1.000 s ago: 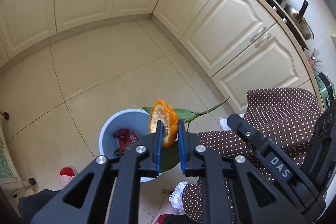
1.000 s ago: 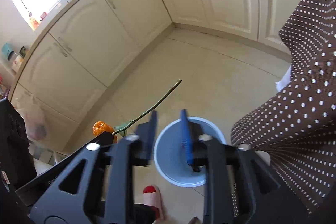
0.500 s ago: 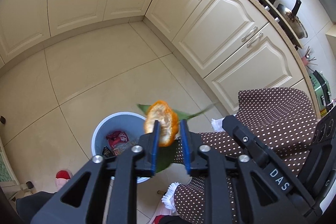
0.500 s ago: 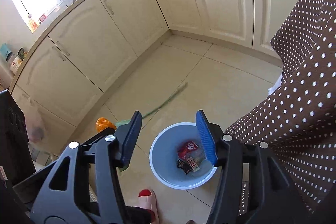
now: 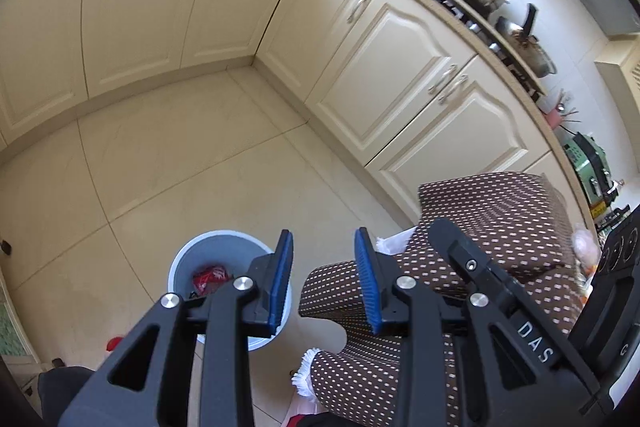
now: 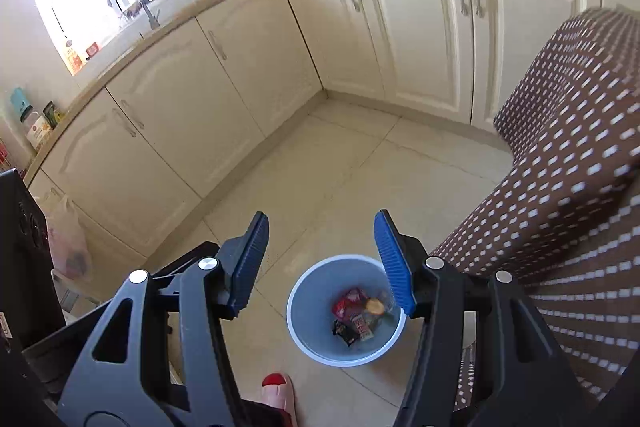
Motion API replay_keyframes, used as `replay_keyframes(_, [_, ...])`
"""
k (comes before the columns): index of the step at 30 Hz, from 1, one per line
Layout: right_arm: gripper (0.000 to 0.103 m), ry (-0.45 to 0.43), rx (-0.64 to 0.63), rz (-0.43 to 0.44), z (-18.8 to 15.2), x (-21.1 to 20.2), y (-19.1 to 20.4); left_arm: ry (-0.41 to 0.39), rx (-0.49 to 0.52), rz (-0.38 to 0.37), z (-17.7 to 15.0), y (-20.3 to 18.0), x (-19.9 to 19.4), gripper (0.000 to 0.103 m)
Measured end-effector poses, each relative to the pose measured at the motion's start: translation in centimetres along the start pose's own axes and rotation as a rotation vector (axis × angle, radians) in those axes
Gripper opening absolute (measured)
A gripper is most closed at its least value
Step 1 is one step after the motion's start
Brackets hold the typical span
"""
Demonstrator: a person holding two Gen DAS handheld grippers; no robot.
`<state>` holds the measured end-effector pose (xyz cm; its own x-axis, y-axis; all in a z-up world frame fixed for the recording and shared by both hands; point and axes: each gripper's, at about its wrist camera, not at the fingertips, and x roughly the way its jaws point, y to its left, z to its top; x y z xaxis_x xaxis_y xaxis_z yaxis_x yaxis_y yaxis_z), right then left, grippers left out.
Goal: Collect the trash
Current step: 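Move both tools back over the table toward the orange peels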
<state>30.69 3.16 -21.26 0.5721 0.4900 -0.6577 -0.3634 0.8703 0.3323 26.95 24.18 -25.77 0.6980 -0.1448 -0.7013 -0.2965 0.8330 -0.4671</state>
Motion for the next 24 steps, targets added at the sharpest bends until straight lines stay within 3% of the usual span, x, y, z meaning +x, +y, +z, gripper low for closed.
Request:
replay_keyframes(7, [0.057, -0.132, -0.013, -0.042, 1.0, -7.2, -0.6, -0.052, 0.092, -0.065, -0.9, -5.3, -4.5, 0.032])
replay_keyframes(15, [0.063, -0.304, 0.029, -0.211, 0.8, -18.6, -6.0, -0.067, 0.264, -0.174, -3.9, -14.5, -8.1, 0.039])
replay_keyframes(20, [0.065, -0.344, 0.101, -0.343, -0.4, -23.9, -11.3, -0.016, 0.380, -0.229, -6.5, -20.1, -7.8, 0.045])
replay_keyframes(24, [0.068, -0.306, 0.182, -0.411, -1.4, -25.9, -15.9, 0.046, 0.516, -0.248, -8.7, -25.0, -6.3, 0.047])
